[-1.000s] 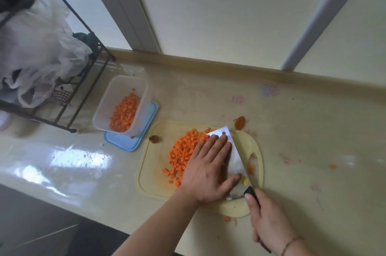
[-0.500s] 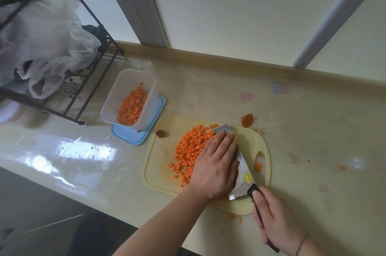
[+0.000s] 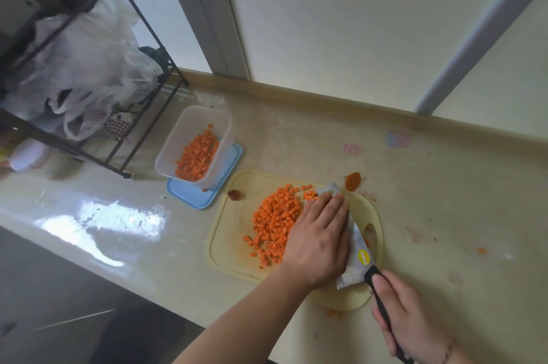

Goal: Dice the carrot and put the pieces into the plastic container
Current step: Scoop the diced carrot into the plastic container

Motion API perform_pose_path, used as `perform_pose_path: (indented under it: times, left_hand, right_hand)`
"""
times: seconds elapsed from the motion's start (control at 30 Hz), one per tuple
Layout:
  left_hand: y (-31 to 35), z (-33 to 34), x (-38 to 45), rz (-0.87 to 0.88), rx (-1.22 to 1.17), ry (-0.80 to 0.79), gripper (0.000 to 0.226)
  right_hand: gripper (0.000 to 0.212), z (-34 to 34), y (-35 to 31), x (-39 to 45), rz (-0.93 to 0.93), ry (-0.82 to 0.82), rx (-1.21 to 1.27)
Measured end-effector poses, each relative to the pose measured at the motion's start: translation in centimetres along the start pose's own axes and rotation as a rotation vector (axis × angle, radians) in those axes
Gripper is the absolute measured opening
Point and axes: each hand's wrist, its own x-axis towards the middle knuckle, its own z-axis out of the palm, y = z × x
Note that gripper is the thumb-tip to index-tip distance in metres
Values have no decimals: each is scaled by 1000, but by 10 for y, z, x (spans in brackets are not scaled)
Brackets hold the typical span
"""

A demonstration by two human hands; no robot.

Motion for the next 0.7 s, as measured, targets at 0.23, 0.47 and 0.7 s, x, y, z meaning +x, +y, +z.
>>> perform_pose_path:
  times: [0.23,0.47,0.7]
  left_hand:
    - [-12,-38,15,-36,-1,44,48]
    - [-73,-97,23,-76,63,82,49]
    - [-151,-140,34,-191,114,85,52]
  right_hand:
    - [32,4,-45,4,-63,-43,6]
    - [40,44,-108,35,-141,-127,-89]
    - [34,96,-170,85,-150,-217,-78]
